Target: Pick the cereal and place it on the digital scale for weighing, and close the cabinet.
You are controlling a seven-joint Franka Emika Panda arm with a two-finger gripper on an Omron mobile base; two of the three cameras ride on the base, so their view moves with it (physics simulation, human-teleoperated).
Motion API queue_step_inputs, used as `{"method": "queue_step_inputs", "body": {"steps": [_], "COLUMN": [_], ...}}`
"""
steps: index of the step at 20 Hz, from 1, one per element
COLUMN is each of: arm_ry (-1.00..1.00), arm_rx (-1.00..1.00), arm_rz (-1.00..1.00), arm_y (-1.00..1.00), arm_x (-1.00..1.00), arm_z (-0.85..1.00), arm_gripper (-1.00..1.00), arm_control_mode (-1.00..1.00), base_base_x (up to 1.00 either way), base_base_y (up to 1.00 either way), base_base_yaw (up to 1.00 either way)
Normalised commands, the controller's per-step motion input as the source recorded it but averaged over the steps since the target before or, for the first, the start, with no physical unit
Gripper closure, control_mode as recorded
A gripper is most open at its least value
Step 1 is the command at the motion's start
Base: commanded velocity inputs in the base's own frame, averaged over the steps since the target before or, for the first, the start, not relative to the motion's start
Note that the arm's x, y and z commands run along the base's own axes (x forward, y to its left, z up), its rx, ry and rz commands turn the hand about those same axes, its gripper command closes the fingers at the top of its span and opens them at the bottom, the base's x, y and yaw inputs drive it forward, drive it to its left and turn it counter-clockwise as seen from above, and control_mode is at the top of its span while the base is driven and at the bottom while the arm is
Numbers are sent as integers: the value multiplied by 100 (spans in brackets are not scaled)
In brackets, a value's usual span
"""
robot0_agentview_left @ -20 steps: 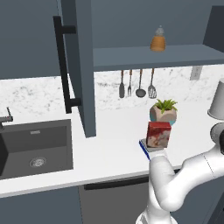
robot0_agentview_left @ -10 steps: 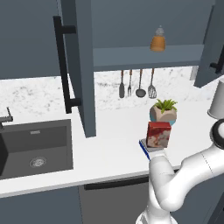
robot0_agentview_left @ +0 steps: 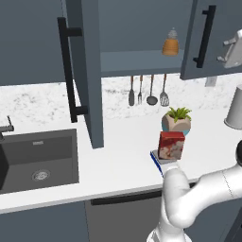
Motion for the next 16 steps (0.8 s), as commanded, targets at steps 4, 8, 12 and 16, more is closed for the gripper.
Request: {"method": "queue_step_inputs", "body": {"steps": [4, 8, 12, 16], "arm_ry": [-25, -14, -15, -13], "arm_rx": [5, 0, 15, 14], "arm_rz": [-46, -49, -27, -24], "arm_y": [91, 54, -19, -3], "arm_x": [43, 58, -22, 9], "arm_z": [-2, -4, 8, 2], "arm_gripper": [-100, -100, -100, -100], "arm_control_mode": [-100, -100, -100, -100], "base_base_x": [0, 0, 0, 0], "base_base_y": [0, 0, 0, 0], "base_base_yaw": [0, 0, 0, 0]}}
